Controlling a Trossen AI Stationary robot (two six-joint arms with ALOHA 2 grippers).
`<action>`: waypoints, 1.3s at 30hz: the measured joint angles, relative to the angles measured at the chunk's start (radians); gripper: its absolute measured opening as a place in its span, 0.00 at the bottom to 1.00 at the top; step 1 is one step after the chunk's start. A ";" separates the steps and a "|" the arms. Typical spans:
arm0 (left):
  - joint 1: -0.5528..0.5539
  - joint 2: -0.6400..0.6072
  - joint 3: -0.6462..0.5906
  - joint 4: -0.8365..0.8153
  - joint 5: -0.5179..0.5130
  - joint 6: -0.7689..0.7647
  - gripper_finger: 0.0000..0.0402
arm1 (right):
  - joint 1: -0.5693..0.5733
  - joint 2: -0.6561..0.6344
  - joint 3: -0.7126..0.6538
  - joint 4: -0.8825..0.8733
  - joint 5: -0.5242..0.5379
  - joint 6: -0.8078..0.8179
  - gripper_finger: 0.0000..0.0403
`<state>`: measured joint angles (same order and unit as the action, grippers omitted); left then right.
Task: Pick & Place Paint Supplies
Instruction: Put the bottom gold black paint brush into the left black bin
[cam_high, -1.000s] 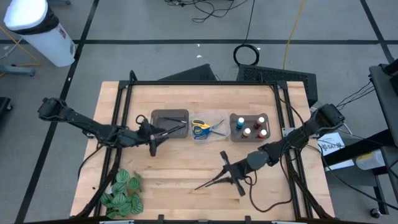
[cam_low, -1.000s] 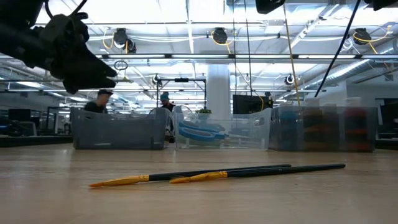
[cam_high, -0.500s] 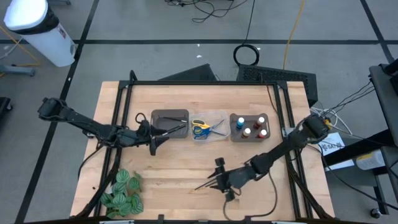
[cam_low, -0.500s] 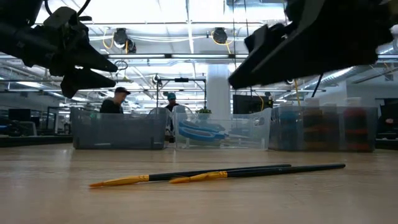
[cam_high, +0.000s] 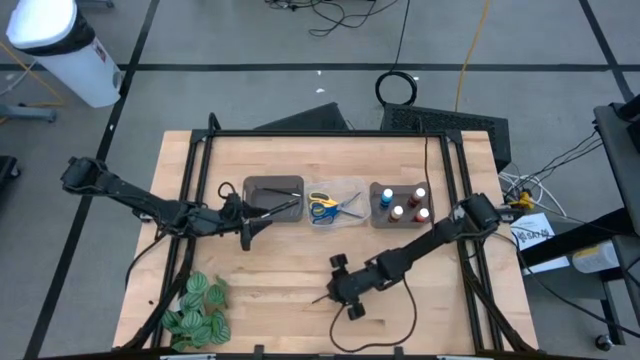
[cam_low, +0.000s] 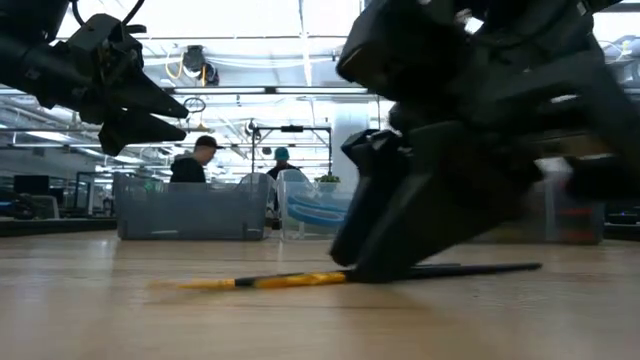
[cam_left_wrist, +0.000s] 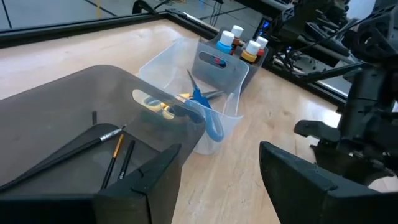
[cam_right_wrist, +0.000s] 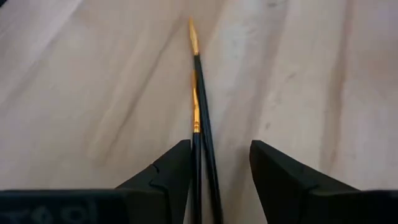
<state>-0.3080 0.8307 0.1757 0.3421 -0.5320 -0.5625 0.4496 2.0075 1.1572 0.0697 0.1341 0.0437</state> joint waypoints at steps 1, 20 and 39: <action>0.000 0.000 0.000 0.001 0.000 0.000 0.56 | -0.002 0.002 0.000 0.000 0.032 0.005 0.37; 0.000 0.000 0.000 -0.001 0.000 -0.001 0.56 | 0.005 -0.088 -0.003 -0.031 0.177 0.095 0.33; 0.000 0.000 0.001 -0.001 0.000 0.000 0.56 | -0.134 -0.059 -0.187 0.300 0.149 0.104 0.31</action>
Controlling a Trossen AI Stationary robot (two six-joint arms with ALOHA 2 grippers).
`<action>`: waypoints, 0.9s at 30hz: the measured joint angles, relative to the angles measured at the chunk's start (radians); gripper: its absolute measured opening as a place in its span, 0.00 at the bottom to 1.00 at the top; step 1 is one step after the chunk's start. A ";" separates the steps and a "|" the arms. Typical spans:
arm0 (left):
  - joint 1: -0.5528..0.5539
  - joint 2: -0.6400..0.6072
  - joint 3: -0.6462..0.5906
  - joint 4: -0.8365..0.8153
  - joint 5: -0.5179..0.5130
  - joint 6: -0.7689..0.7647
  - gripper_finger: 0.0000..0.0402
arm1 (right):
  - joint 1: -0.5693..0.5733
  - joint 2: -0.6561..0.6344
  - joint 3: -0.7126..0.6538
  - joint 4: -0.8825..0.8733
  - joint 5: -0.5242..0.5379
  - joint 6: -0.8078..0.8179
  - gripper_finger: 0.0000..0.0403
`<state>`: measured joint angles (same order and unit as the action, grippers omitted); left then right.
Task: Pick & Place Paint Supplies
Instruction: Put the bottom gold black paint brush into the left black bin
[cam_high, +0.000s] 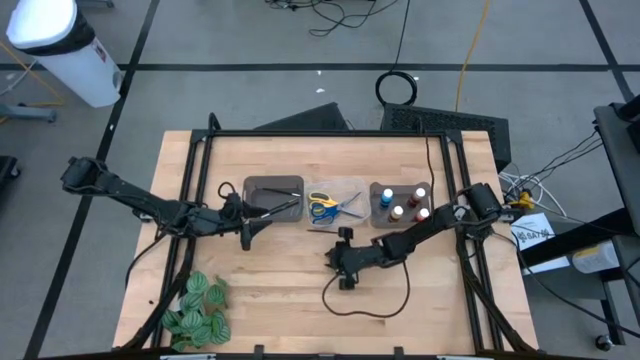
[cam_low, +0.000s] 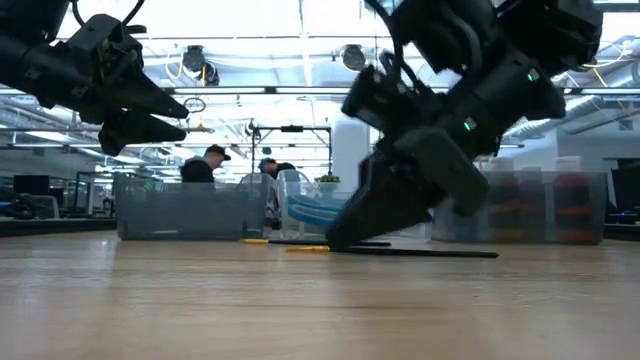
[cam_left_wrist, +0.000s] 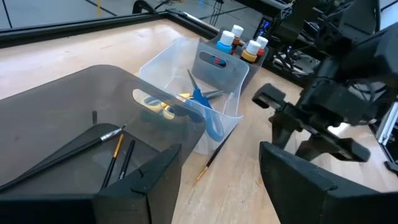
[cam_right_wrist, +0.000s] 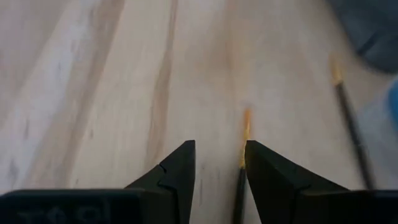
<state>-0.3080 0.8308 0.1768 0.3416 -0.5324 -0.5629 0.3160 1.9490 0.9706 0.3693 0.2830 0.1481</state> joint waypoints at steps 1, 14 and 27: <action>0.000 0.000 0.000 0.000 0.000 0.000 0.56 | -0.001 0.006 -0.003 -0.005 -0.005 0.006 0.31; 0.000 0.000 0.000 0.000 0.000 0.001 0.56 | -0.019 0.102 0.002 0.030 -0.075 0.002 0.28; 0.000 0.000 0.000 -0.001 0.000 0.001 0.56 | -0.021 0.106 0.000 -0.118 -0.066 -0.107 0.01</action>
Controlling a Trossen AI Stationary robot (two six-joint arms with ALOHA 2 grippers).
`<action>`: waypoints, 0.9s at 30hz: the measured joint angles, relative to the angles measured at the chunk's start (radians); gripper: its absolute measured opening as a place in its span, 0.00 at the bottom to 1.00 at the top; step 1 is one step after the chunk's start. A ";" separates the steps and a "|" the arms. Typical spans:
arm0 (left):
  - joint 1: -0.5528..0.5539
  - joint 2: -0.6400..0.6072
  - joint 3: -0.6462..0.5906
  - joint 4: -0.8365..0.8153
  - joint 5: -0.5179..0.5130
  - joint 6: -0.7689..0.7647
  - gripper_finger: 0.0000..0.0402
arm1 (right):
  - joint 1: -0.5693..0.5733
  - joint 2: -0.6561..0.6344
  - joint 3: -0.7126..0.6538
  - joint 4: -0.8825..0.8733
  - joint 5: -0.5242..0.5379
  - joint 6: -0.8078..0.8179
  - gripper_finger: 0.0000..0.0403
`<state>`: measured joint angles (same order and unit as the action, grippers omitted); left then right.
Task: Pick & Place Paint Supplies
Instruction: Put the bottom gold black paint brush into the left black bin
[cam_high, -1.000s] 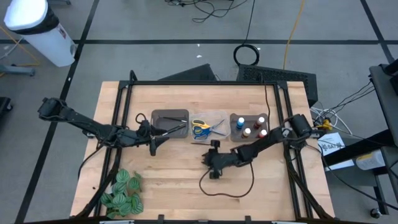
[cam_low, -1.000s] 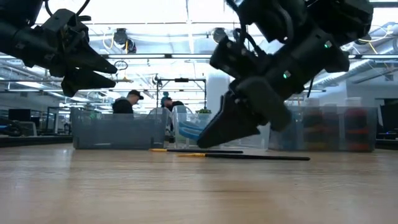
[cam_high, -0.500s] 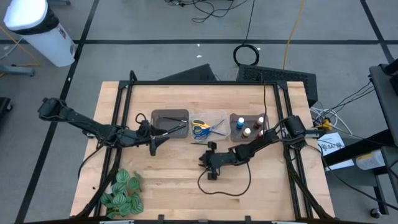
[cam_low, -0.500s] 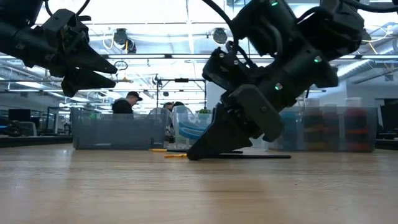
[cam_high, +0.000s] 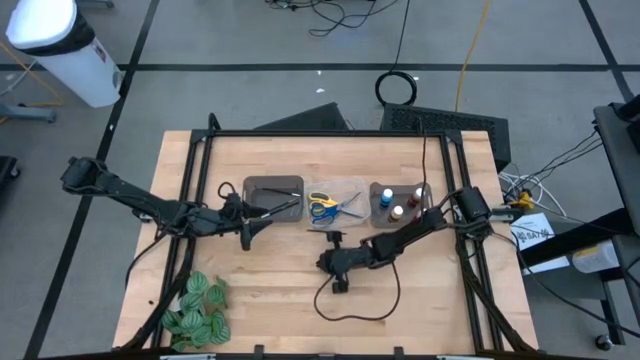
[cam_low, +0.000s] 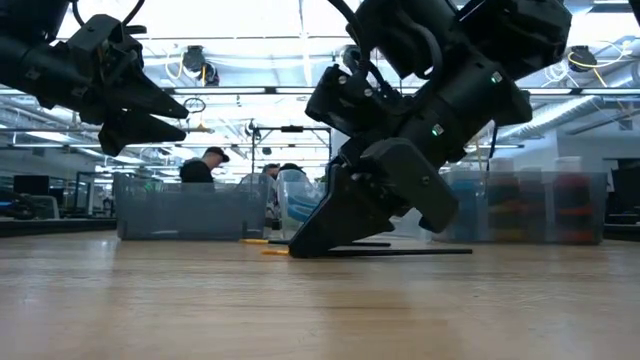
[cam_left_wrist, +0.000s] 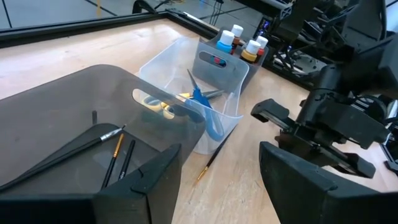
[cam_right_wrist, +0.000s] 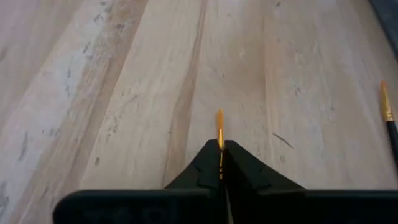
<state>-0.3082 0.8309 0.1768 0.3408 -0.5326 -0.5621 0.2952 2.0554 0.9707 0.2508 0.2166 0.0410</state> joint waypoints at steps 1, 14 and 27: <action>0.000 0.000 0.000 0.000 0.000 0.000 0.56 | 0.000 0.001 0.000 0.000 0.013 0.005 0.01; 0.000 0.000 -0.001 -0.002 0.017 -0.042 0.56 | 0.054 -0.209 -0.005 0.186 0.085 -0.090 0.00; -0.113 0.141 -0.001 0.416 0.147 0.245 0.56 | 0.067 -0.364 -0.006 0.531 0.097 -0.254 0.00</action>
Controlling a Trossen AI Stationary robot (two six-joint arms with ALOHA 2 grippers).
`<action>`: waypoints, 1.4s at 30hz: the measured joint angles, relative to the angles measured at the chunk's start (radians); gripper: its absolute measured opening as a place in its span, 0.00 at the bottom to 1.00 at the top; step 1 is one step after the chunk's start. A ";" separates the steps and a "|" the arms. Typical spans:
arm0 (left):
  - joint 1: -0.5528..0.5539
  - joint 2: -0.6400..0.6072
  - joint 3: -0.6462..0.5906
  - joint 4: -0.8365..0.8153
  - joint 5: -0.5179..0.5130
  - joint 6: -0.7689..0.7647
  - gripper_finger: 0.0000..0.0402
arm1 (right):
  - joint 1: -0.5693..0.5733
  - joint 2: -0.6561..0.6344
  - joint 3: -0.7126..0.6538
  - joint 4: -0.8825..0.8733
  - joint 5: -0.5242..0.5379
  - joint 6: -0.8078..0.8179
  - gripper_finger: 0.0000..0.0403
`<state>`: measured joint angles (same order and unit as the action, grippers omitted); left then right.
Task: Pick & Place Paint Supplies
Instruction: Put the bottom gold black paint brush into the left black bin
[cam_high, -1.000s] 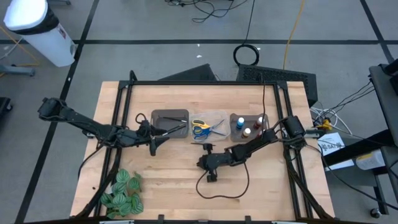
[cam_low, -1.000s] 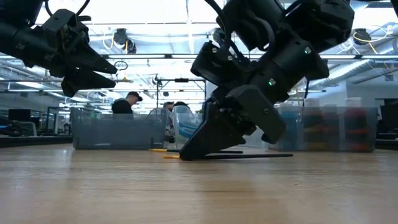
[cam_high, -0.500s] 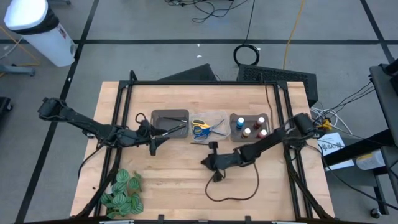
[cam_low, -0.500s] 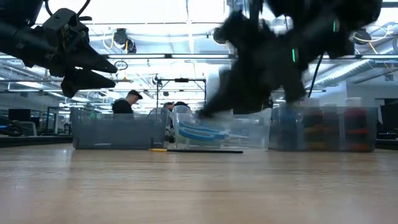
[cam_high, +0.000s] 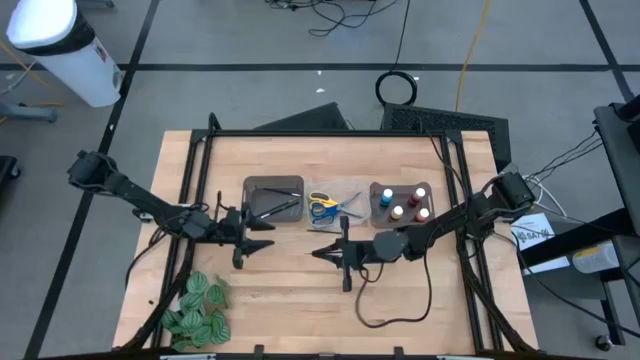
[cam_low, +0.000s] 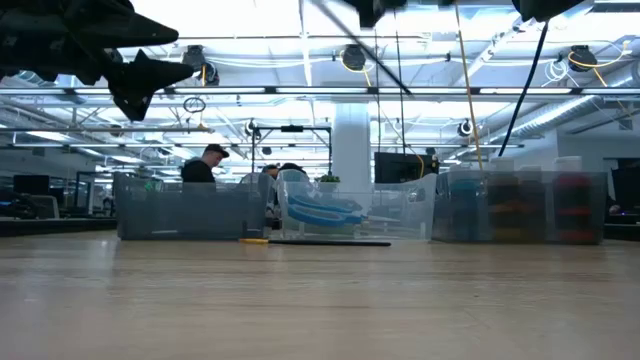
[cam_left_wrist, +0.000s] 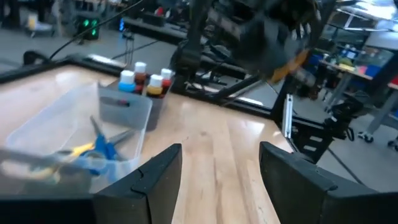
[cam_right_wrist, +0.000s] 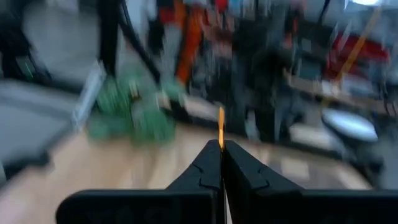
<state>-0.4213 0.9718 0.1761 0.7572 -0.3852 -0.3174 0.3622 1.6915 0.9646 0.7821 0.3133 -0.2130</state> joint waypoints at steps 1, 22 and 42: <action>-0.006 0.026 0.000 0.037 0.000 0.017 0.56 | 0.000 -0.002 0.000 0.051 -0.019 -0.010 0.00; -0.006 0.675 0.578 0.129 -0.005 0.429 0.56 | -0.006 -0.002 0.001 0.185 -0.110 -0.009 0.00; 0.014 0.716 0.654 0.073 -0.004 0.423 0.04 | 0.006 -0.003 0.001 0.179 -0.105 -0.035 0.00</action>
<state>-0.4072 1.6881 0.8303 0.8307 -0.3893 0.1054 0.3679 1.6890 0.9659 0.9610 0.2082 -0.2478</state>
